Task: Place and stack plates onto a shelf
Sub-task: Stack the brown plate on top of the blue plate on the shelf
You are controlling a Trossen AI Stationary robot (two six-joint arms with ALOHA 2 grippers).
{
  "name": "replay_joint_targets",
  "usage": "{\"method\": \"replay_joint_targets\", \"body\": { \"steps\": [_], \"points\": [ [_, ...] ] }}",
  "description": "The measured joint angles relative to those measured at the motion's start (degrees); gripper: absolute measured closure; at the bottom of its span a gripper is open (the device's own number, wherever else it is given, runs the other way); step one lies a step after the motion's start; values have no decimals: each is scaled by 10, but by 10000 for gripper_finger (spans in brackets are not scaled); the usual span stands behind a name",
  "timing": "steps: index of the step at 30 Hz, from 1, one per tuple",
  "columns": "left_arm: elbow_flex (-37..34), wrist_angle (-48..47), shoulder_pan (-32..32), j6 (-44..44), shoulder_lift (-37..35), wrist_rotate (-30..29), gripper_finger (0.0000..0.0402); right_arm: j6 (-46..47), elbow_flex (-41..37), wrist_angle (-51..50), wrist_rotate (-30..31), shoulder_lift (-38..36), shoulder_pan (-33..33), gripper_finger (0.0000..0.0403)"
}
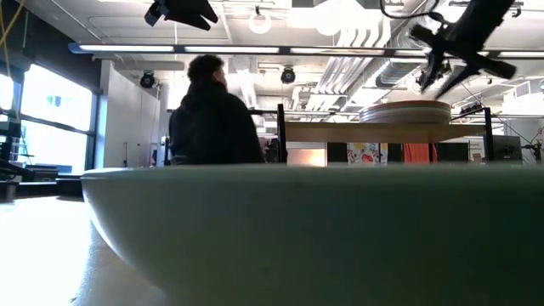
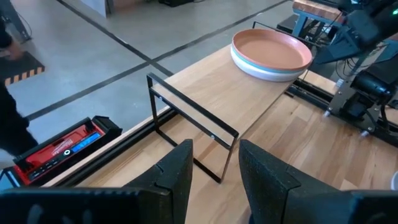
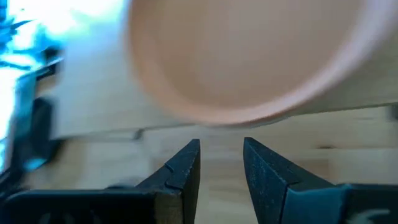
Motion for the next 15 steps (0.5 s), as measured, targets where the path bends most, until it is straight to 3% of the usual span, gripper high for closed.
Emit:
{"method": "replay_joint_targets", "body": {
  "steps": [10, 15],
  "points": [
    [0, -13, 0, -1, 0, -4, 284, -11, 0, 99, -20, 84, 54, 300],
    [0, -13, 0, -14, 0, -4, 284, -11, 0, 115, 15, 111, 51, 300]
  ]
}}
